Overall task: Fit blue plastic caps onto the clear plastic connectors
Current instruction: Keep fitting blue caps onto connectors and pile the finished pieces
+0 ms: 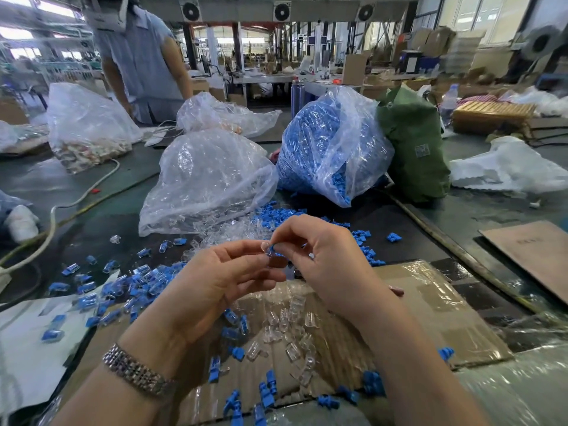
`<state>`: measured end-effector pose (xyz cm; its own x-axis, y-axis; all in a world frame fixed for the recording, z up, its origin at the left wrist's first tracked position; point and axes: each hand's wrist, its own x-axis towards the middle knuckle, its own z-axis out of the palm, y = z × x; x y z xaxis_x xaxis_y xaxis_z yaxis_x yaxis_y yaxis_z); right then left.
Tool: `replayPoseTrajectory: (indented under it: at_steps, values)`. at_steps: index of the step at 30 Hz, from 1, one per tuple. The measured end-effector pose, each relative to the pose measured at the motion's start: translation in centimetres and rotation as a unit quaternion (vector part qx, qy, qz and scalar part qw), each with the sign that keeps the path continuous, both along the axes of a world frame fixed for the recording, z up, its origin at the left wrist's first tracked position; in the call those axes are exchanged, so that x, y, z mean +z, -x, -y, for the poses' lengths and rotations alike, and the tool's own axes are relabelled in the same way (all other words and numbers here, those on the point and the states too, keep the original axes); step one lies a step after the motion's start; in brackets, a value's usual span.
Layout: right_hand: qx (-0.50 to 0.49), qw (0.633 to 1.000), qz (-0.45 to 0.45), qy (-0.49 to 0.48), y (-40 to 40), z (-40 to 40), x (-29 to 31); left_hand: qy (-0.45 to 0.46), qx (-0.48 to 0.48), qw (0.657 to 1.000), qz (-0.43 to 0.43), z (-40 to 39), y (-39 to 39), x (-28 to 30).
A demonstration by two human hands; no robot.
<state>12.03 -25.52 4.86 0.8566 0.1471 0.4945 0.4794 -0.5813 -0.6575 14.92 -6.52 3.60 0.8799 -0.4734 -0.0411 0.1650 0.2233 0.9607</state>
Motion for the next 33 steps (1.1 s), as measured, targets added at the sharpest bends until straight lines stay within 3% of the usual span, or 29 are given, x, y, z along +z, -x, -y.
replayPoseTrajectory:
  at_steps: [4, 9, 12, 14, 15, 16, 18, 19, 21, 24, 29, 33]
  values:
    - [0.006, 1.0, -0.009, 0.017, 0.1, -0.1, 0.0, -0.067, 0.056, 0.994, 0.068, 0.1, 0.3, 0.0]
    - [0.01, 1.0, 0.001, 0.026, 0.1, -0.1, -0.1, -0.069, 0.067, 0.992, 0.082, 0.2, 0.5, 0.0]
    - [0.012, 0.999, -0.045, -0.01, 0.2, 0.2, -0.1, -0.071, 0.06, 0.993, 0.078, 0.2, 0.6, 0.1]
    - [-0.036, 0.996, -0.075, -0.012, 0.1, 0.7, 0.0, -0.06, 0.058, 0.994, 0.072, 0.1, 0.6, 0.2]
    - [-0.088, 0.992, -0.09, 0.031, 0.0, 1.2, 0.0, -0.053, 0.06, 0.994, 0.067, 0.0, 0.6, 0.2]
    - [-0.145, 0.976, -0.121, 0.108, 0.0, 1.7, -0.1, -0.046, 0.062, 0.995, 0.063, -0.1, 0.6, 0.2]
    - [-0.231, 0.908, -0.227, 0.266, 0.2, 2.2, -0.2, -0.036, 0.062, 0.996, 0.056, -0.2, 0.6, 0.2]
    - [-0.244, 0.877, -0.272, 0.313, 0.2, 2.3, -0.4, -0.033, 0.061, 0.996, 0.053, -0.3, 0.6, 0.2]
    - [-0.237, 0.851, -0.31, 0.351, 0.4, 2.1, -0.6, -0.03, 0.067, 0.996, 0.046, -0.3, 0.4, 0.1]
    - [-0.218, 0.862, -0.294, 0.35, 0.4, 1.6, -0.5, -0.023, 0.08, 0.996, 0.04, -0.3, 0.2, -0.1]
    - [-0.184, 0.907, -0.294, 0.241, 0.6, 2.2, 0.0, 0.02, 0.117, 0.993, 0.022, -0.3, 0.2, -0.1]
    - [-0.047, 0.937, -0.328, 0.113, 0.8, 3.1, 1.0, 0.057, 0.135, 0.989, -0.002, -0.2, 0.0, -0.1]
